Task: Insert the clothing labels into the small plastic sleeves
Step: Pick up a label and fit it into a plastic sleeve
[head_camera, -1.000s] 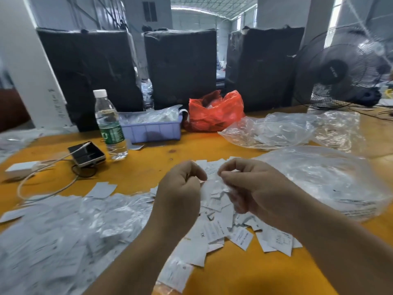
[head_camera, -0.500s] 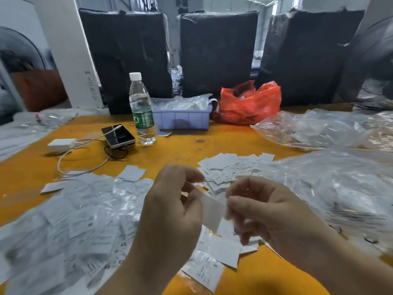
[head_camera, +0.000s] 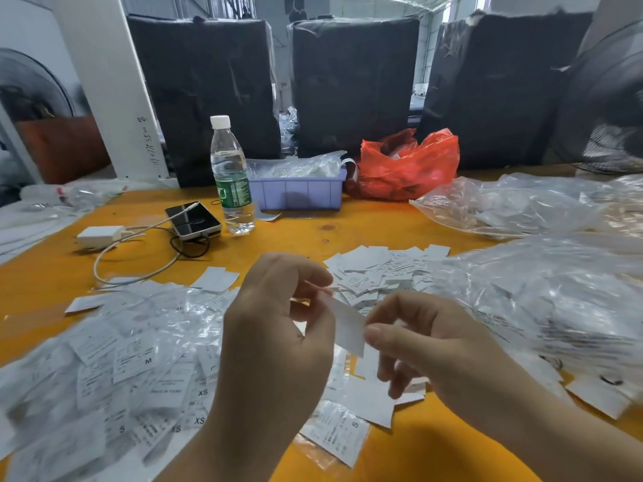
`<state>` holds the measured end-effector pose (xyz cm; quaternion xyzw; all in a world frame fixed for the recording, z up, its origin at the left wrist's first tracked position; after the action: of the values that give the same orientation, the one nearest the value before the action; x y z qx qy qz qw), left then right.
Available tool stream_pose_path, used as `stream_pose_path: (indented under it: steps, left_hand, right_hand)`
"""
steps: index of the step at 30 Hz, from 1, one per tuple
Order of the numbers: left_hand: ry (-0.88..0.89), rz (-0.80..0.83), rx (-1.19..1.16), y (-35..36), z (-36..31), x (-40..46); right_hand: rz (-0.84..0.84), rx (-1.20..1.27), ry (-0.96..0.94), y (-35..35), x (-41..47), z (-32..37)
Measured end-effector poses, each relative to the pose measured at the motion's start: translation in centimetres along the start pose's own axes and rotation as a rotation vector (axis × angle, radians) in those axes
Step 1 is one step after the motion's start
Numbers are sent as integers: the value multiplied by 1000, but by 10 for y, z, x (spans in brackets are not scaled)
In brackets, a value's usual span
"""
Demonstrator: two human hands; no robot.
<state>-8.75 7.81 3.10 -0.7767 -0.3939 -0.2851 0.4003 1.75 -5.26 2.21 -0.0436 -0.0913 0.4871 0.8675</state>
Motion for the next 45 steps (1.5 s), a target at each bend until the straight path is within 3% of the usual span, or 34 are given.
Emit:
stream_pose_path:
  steps: [12,16,19,22,25,27,37,45]
  left_hand:
    - [-48,11,-151,5,-4,-4]
    - [-78,43,-179,7,-5,-7]
    - [-231,76,-323,8,-4,-9]
    - [-383,268,-474,11,2,-11]
    - [-379,475,-498,15,4,-12]
    - [-385,515,-520,16,3,-12]
    - [-303,398,-294,15,0,-11]
    - [-354,330,-275,16,-3,-12]
  right_hand:
    - [-127,65,-16,2,1,-7]
    - [-36,94,-51,3,0,-2]
    - [-13,151,-79,5,-1,2]
    - [-22,215,-68,4,-1,4]
    - [-73,258,-72,2,0,1]
    - [-90,280,-74,3,1,-1]
    - [-79,260,-39,4,2,-2]
    - [-123,215,-69,6,1,-3]
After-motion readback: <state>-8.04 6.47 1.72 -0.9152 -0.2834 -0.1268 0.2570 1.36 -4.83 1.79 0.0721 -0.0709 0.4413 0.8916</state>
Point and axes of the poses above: each hand's wrist, its own x-axis towards the middle knuckle, its own y-axis out of the palm, z = x × y, the point moved 1 cm from there along x, towards the middle knuckle, and after that the axes turned 5 degrees about z, right-handed, at the moved point
